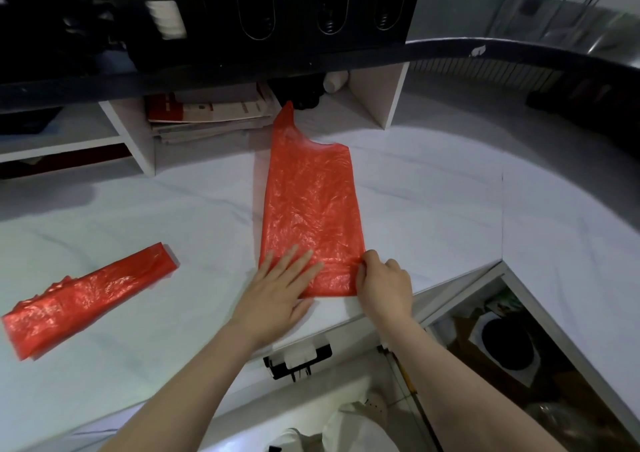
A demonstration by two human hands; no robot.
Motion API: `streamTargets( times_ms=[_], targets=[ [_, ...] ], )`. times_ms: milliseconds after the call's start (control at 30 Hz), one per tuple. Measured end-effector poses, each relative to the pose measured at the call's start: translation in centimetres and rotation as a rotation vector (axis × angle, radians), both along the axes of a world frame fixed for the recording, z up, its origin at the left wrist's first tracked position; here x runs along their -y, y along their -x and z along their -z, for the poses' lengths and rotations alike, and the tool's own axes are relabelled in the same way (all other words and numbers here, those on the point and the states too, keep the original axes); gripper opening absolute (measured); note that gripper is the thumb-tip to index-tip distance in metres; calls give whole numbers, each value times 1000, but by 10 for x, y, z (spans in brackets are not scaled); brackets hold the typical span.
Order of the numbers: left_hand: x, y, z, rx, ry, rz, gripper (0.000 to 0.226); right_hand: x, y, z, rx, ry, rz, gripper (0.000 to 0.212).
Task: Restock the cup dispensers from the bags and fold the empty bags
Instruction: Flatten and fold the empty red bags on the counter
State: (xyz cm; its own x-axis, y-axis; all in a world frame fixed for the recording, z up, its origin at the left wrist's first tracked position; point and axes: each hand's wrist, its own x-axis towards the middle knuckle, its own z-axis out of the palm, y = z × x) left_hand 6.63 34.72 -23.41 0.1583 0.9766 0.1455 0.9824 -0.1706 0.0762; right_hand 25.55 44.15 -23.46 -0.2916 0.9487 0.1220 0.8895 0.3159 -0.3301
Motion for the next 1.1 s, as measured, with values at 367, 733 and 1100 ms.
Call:
streamTargets(
  times_ms=[367,733,1100],
  targets=[
    [-9,6,10,-2,248,-64,71,26,10,-5,32,-159,-408,60],
    [-3,8,8,75,261,-115,89,20,-6,5,302,125,-481,107],
    [44,27,6,249,232,45,97,29,-55,-17,77,-16,-549,45]
  ],
)
